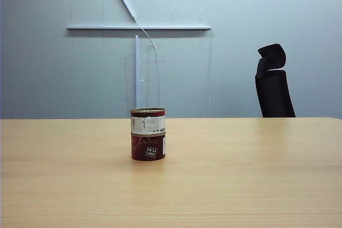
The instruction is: Stack a can of tomatoes on the right onto the can of tomatoes on the left.
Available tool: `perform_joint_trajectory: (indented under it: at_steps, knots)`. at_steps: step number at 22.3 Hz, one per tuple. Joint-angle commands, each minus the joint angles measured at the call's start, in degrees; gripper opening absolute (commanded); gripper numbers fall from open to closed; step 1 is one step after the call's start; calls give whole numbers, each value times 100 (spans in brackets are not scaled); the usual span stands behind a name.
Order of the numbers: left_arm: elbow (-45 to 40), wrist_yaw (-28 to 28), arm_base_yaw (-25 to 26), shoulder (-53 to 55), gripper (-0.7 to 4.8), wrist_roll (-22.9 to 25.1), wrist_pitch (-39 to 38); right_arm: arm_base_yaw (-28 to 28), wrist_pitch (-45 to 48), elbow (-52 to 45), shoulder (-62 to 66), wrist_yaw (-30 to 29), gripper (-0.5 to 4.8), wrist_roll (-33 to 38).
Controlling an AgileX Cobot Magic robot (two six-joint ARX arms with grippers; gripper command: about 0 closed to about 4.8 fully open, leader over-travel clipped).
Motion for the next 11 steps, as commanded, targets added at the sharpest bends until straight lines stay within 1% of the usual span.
perform_joint_trajectory:
  at_steps: [1,4,7,11]
  knots:
    - [22,20,-4,9,-4,0,31,-361,136,-33,-24,-525,-8,-20]
    - [22,26,-4,9,-4,0,31,-728,369,-197,-24,-960,-8,94]
    - [22,17,-4,9,-4,0,28,-979,647,-420,-24,-973,-8,494]
    - [22,20,-4,9,-4,0,31,-916,791,-570,-24,-953,-8,498]
